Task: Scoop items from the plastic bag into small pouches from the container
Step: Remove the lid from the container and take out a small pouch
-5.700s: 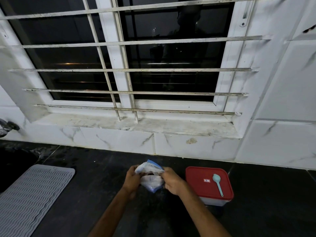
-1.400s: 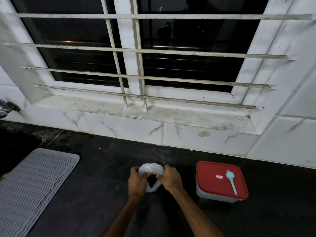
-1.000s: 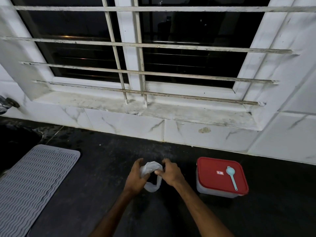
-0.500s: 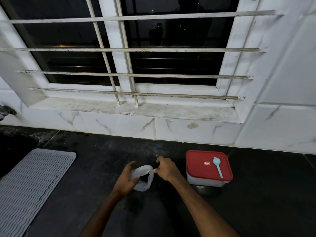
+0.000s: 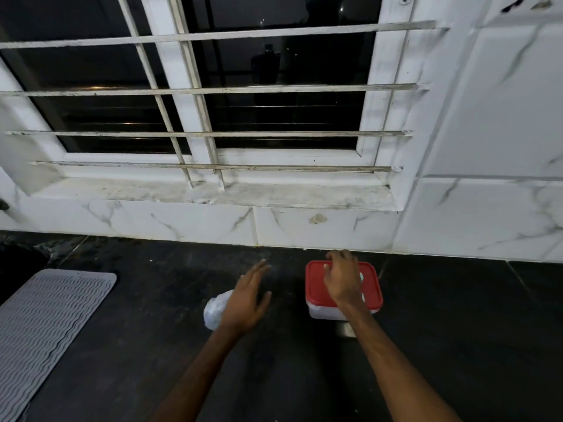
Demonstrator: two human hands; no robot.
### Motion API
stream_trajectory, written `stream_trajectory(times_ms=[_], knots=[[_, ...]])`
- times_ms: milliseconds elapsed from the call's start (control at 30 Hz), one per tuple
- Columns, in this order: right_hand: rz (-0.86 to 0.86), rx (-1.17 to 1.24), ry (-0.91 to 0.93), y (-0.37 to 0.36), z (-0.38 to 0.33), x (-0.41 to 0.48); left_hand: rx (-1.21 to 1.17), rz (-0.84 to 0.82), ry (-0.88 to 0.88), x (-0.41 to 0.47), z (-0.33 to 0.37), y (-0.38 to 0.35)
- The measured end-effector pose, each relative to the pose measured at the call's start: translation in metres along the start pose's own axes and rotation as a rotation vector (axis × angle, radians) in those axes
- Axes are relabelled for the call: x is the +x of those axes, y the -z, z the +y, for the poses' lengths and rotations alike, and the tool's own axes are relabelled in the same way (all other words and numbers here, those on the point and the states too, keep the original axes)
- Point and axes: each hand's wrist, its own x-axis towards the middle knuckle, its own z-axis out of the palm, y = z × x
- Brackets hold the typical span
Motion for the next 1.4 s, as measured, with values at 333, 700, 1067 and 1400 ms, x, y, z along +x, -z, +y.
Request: stream_trajectory(times_ms=[333, 700, 1067, 1400], knots=[[-0.136, -0.107, -0.15, 0.008, 0.06, -0.016, 0.341, -0.388, -0.238, 0.032, 0.074, -0.092], [0.116, 0.096, -0.255, 0.052, 0.132, 0.002, 0.338, -0.267, -0.388, 0.023, 0.057, -0.08], [-0.247, -0.155, -0.354, 0.018, 0.189, -0.052, 0.309, -0.218, -0.416, 0.002, 0.052, -0.069], [-0.197, 0.182, 0.186, 0.029, 0.056, -0.036, -0.15, -0.38, 0.033, 0.02, 0.018, -0.069]])
